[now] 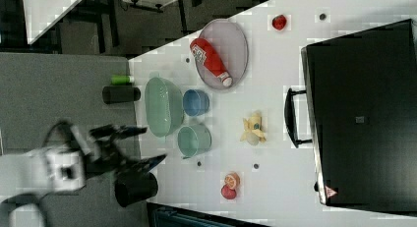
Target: Pick Banana and place it in mug.
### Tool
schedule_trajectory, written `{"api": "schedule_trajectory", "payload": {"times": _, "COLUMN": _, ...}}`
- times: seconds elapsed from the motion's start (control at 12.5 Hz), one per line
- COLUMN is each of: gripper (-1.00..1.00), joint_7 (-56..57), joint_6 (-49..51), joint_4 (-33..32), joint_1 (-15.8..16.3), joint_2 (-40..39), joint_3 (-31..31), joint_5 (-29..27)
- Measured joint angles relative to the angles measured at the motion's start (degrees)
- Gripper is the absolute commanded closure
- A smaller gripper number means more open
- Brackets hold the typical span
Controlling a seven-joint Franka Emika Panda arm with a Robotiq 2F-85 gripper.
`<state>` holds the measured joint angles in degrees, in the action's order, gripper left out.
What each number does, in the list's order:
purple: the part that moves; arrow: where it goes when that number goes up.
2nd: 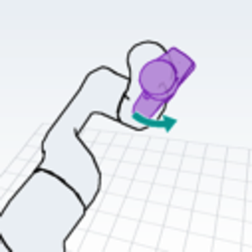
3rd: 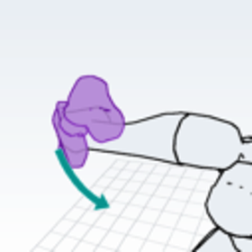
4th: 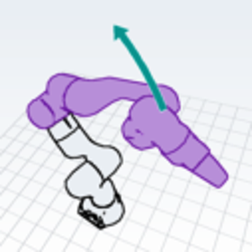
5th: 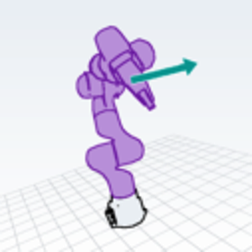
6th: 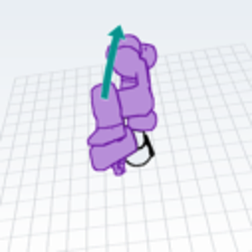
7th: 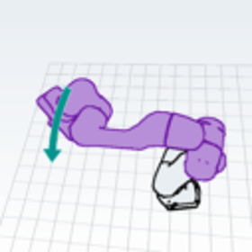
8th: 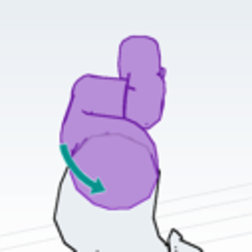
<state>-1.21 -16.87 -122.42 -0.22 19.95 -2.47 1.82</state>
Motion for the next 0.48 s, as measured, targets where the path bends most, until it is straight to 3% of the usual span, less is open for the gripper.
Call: {"api": "schedule_trajectory", "payload": {"times": 0.48, "gripper": -1.00, "joint_7": 18.2, "joint_6": -21.7, "joint_4": -14.2, "joint_1": 1.3, "joint_2": -17.8, "joint_3": -1.5, "joint_5": -1.1}}
